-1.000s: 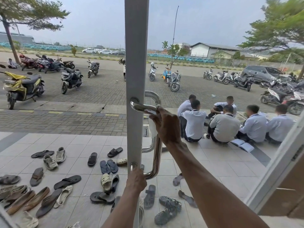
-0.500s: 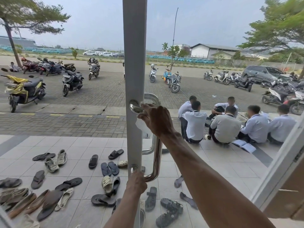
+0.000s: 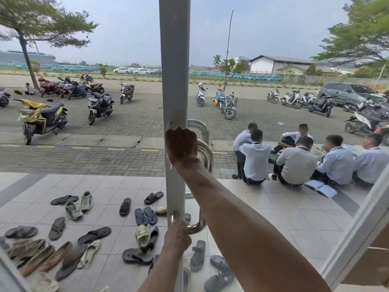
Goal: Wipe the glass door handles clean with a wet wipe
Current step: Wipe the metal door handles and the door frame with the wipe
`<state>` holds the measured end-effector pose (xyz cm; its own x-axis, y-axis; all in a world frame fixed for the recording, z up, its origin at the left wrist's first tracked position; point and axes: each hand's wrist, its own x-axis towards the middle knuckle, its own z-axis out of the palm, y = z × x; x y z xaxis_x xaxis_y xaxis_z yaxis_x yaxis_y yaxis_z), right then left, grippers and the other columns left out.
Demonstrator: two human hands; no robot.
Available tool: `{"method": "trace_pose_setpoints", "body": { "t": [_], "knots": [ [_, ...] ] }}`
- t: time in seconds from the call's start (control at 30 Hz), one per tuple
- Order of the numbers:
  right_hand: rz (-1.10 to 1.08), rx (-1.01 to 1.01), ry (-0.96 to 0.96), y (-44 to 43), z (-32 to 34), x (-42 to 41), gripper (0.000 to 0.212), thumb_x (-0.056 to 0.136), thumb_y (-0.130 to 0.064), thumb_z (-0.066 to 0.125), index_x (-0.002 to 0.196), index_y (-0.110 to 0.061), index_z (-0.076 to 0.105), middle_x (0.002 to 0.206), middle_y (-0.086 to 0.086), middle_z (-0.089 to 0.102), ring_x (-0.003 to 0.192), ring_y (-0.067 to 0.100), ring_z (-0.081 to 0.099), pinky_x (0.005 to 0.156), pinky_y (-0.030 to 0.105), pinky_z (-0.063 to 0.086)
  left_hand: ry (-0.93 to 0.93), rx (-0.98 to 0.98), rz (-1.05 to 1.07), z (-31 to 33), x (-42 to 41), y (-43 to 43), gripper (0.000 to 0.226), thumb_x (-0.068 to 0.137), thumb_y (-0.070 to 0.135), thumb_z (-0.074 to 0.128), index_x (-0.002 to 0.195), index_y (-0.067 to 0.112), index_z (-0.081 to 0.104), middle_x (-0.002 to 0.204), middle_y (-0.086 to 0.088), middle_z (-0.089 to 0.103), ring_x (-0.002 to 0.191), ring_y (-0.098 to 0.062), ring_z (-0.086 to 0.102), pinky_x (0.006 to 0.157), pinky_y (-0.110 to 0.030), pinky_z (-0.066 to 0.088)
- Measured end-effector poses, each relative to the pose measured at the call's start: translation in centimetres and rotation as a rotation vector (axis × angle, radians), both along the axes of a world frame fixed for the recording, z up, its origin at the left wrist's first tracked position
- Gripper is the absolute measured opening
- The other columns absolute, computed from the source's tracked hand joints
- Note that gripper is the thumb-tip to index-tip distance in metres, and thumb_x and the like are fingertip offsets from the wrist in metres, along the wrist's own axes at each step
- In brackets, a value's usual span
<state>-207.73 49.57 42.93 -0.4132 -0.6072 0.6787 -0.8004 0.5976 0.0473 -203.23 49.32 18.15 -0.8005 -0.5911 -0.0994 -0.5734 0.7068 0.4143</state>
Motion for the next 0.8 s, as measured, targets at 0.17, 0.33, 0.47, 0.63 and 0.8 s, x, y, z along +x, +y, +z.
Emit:
{"method": "trace_pose_setpoints", "body": {
  "t": [0.17, 0.33, 0.47, 0.63, 0.8],
  "knots": [
    [0.063, -0.061, 0.004, 2.1, -0.2, -0.8, 0.023, 0.088, -0.026, 0.06, 0.102, -0.008, 0.06, 0.081, 0.01, 0.073, 0.073, 0.029, 0.071, 0.06, 0.03, 0.047, -0.017, 0.006, 0.012, -0.1, -0.2, 0.1, 0.031, 0.085, 0.002, 0.048, 0.115, 0.006, 0.059, 0.116, -0.009, 0.063, 0.106, -0.025, 0.061, 0.085, -0.03, 0.05],
    [0.055, -0.073, 0.022, 3.6, -0.7, -0.3, 0.016, 0.076, -0.022, 0.06, 0.084, -0.009, 0.063, 0.068, 0.009, 0.069, 0.065, 0.026, 0.068, 0.092, 0.04, 0.047, -0.031, -0.03, 0.018, -0.2, -0.4, 0.5, 0.031, 0.083, 0.007, 0.055, 0.114, 0.009, 0.058, 0.117, -0.006, 0.061, 0.11, -0.024, 0.058, 0.089, -0.029, 0.051],
    [0.032, -0.056, 0.071, 2.9, -0.5, -0.3, 0.007, 0.075, -0.012, 0.065, 0.079, -0.009, 0.071, 0.073, 0.011, 0.073, 0.069, 0.024, 0.071, 0.097, 0.036, 0.045, -0.018, -0.055, 0.01, -0.2, -0.8, 0.7, 0.03, 0.079, 0.012, 0.057, 0.11, 0.011, 0.061, 0.115, -0.006, 0.061, 0.11, -0.025, 0.058, 0.089, -0.029, 0.052],
    [0.021, 0.055, 0.046, 1.2, 0.3, 0.1, 0.015, 0.082, -0.004, 0.057, 0.087, -0.01, 0.071, 0.088, 0.009, 0.073, 0.082, 0.029, 0.071, 0.07, 0.032, 0.049, -0.017, -0.095, 0.0, -0.7, -0.8, 0.5, 0.034, 0.079, 0.018, 0.06, 0.112, 0.013, 0.061, 0.118, -0.003, 0.061, 0.113, -0.025, 0.057, 0.095, -0.029, 0.05],
    [-0.007, 0.129, 0.017, 0.0, 0.7, -0.3, 0.023, 0.09, -0.006, 0.049, 0.098, -0.014, 0.069, 0.098, 0.006, 0.071, 0.092, 0.026, 0.068, 0.073, 0.031, 0.05, 0.021, -0.121, -0.032, -1.2, -0.9, 0.1, 0.036, 0.082, 0.033, 0.064, 0.115, 0.019, 0.06, 0.116, 0.0, 0.062, 0.108, -0.024, 0.059, 0.093, -0.031, 0.048]
  ]
}}
